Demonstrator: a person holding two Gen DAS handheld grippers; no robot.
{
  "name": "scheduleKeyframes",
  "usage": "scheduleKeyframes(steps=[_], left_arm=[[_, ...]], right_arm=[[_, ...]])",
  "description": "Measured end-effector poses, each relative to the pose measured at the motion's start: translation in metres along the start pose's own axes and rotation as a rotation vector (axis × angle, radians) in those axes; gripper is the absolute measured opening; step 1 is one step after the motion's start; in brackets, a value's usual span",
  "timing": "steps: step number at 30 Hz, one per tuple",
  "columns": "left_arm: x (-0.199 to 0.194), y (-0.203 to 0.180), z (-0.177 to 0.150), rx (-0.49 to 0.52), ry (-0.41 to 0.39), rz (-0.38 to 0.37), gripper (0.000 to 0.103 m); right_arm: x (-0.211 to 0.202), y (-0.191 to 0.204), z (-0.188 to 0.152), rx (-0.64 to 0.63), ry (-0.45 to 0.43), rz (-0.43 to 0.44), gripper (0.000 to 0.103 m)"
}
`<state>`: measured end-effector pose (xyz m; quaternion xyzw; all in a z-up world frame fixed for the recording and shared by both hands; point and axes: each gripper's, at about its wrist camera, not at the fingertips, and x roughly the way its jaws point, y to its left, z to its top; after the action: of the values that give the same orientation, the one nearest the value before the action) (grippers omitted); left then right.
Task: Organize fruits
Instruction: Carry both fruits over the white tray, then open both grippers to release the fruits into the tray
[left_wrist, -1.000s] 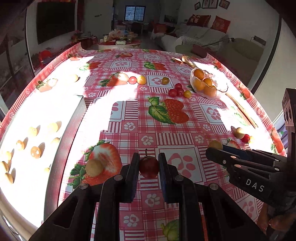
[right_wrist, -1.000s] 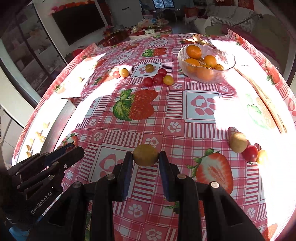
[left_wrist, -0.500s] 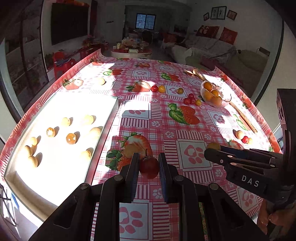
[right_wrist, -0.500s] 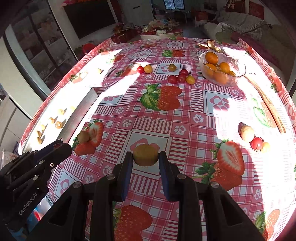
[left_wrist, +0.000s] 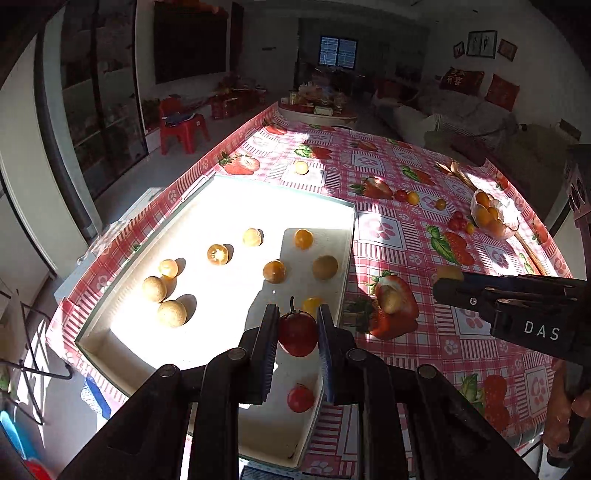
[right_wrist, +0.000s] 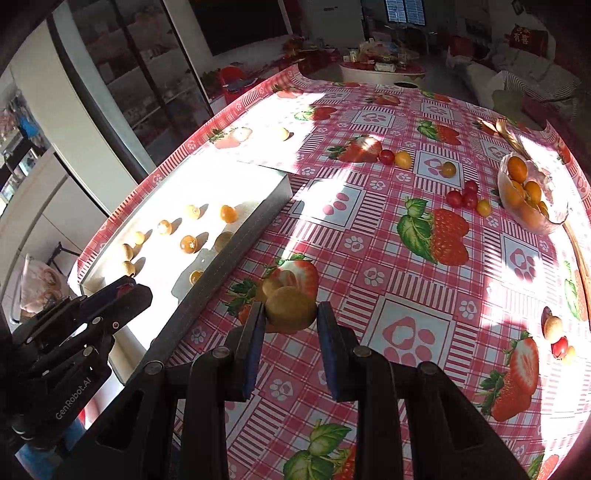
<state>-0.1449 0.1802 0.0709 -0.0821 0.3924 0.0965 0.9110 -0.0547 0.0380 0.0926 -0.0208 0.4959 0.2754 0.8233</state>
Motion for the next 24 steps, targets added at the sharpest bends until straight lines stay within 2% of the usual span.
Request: scheduleKeyframes(steps=[6,12,18,24], left_arm=[[0.014,0.047,-0.008,-0.059,0.054,0.088,0.022],[0.034,0.057,-0.015,-0.058,0.109,0.118,0.022],[0.045,0.055,-0.019,-0.034,0.135,0.146,0.022],[0.050,0.058,-0.024,-0.037,0.151,0.146,0.023]], right_arm=[[0.023,0.043,0.023,-0.084,0.026,0.061,0.032],[0.060,0.079,0.036,-0.132,0.104,0.113,0.032],[0.095,0.106,0.035,-0.214,0.169,0.091,0.032],[0.116,0.114,0.034,-0.262,0.215,0.062,0.032]])
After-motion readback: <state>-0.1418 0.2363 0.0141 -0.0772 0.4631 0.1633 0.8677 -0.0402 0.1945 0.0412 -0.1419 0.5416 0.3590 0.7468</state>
